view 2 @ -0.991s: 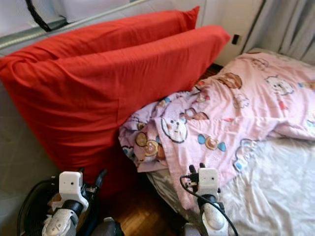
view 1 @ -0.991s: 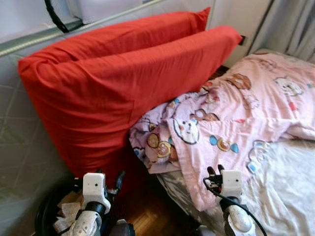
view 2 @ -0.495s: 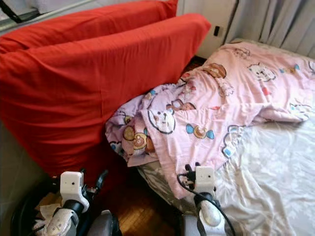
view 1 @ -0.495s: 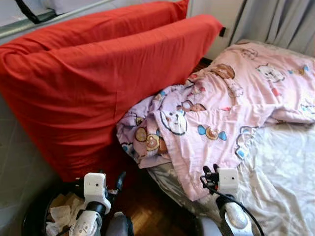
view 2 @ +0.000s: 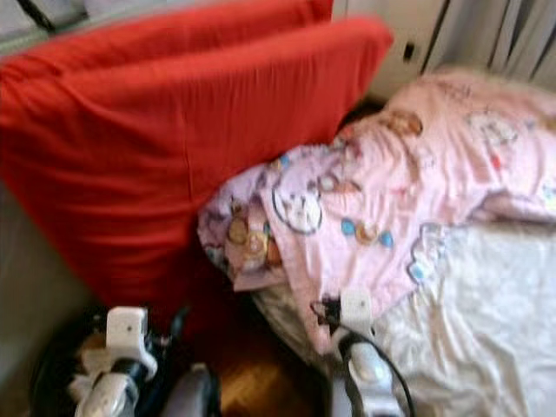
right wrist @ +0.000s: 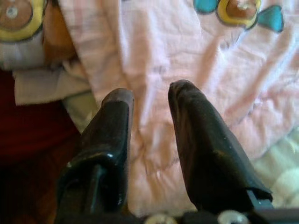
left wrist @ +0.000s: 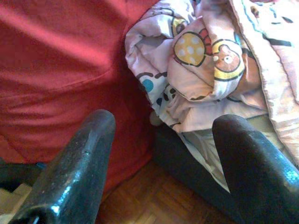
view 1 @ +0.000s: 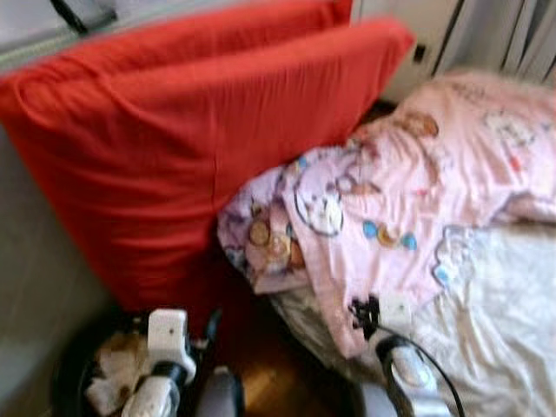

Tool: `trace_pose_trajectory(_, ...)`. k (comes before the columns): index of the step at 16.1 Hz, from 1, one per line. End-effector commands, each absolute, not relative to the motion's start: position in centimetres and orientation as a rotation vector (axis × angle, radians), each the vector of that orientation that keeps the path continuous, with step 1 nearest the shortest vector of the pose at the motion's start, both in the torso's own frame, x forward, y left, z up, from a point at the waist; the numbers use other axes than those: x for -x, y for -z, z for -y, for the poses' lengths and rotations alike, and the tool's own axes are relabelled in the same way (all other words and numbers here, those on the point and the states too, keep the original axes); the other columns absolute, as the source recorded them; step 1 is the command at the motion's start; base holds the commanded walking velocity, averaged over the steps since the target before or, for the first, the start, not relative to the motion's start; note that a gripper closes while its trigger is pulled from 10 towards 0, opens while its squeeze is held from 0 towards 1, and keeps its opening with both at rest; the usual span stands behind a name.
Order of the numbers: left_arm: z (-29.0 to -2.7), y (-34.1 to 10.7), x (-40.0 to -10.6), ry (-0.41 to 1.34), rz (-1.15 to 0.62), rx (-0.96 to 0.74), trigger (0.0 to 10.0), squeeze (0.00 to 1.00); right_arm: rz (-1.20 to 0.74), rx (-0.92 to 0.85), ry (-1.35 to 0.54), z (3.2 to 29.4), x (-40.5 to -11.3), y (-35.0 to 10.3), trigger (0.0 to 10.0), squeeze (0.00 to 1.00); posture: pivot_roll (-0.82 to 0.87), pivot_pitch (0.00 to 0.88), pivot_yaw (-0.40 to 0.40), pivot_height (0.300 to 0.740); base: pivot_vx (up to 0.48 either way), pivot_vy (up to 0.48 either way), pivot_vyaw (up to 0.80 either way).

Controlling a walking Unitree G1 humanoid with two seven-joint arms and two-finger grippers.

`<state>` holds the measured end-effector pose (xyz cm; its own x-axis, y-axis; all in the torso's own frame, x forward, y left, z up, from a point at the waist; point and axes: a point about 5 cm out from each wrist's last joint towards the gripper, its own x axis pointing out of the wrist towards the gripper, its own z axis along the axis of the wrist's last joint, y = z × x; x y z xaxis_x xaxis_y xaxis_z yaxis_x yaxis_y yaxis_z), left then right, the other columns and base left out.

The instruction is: Clean up the room

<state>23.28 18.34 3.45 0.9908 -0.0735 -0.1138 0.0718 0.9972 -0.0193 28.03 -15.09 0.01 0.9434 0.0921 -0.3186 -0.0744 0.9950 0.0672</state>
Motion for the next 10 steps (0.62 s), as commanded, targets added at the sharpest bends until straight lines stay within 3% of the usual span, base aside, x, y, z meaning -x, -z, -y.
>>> trace_pose_trajectory(1,-18.57,-3.74,-23.41,0.067,-0.109,0.023,10.0,0.00,-0.365,-0.073,-0.071,15.17,-27.41,0.76,10.0,0.00,0.03,0.175,0.036,0.625,0.000,0.000,0.00)
trace_pose_trajectory(10,-18.65,-3.75,-23.02,0.067,-0.112,0.020,10.0,0.00,-0.376,-0.089,-0.066,14.67,-27.92,0.78,10.0,0.00,0.05,0.204,0.038,0.605,0.000,0.000,0.00)
